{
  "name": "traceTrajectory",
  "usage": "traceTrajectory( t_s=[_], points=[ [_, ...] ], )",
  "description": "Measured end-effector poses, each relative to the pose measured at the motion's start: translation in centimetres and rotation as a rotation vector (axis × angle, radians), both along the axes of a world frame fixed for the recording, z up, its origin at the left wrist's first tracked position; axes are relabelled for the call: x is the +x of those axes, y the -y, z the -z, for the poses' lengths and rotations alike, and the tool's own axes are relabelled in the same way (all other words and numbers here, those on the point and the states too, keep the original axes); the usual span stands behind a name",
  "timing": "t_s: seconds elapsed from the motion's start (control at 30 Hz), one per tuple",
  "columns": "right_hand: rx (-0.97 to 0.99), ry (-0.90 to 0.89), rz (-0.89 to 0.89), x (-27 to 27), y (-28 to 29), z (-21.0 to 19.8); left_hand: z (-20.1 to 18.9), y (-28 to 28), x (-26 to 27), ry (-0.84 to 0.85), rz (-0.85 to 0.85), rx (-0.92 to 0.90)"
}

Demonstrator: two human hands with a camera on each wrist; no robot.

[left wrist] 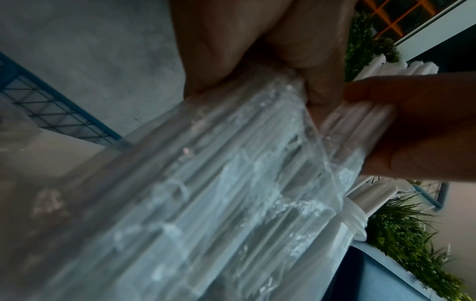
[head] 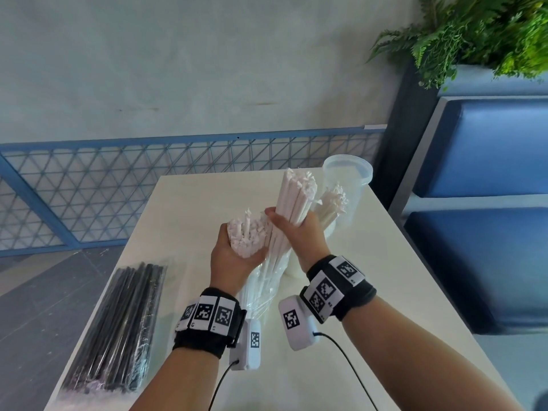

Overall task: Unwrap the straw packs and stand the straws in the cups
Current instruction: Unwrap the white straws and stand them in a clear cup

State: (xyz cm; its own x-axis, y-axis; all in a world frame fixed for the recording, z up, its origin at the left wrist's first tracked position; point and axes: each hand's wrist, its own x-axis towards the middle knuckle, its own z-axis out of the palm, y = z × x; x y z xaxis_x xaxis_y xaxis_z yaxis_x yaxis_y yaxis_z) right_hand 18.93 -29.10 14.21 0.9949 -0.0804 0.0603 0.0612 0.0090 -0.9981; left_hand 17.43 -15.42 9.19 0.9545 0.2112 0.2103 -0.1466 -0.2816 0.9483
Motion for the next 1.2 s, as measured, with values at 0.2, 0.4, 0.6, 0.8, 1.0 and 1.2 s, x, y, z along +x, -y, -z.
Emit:
traceTrajectory(
  t_s=[0.2, 0.4, 0.6, 0.8, 1.0, 1.2],
  points=[
    [0.042, 0.108, 0.119, 1.1, 0.6, -3.0, 0.0, -0.1, 0.1, 0.008, 0.018, -0.009],
    [0.016, 0.11, 0.18, 2.4, 1.5, -5.1, -0.2, 0.2, 0.5, -0.006, 0.027, -0.008],
    [0.046, 0.095, 0.246, 3.7, 2.3, -5.3, -0.5, 0.9, 1.0, -0.022, 0.087, -0.035],
    [0.127, 0.071, 0.242, 3.9, 3.4, -5.0, 0.0, 1.1, 1.4, -0.061, 0.087, 0.022],
    [0.263, 0.216, 0.37, 4.6, 4.8, -8.3, 0.3, 0.9, 1.8, -0.057, 0.085, 0.015],
    [0.285, 0.308, 0.464, 5.2, 5.5, -10.4, 0.1, 1.1, 1.7, -0.056, 0.101, -0.012]
  ],
)
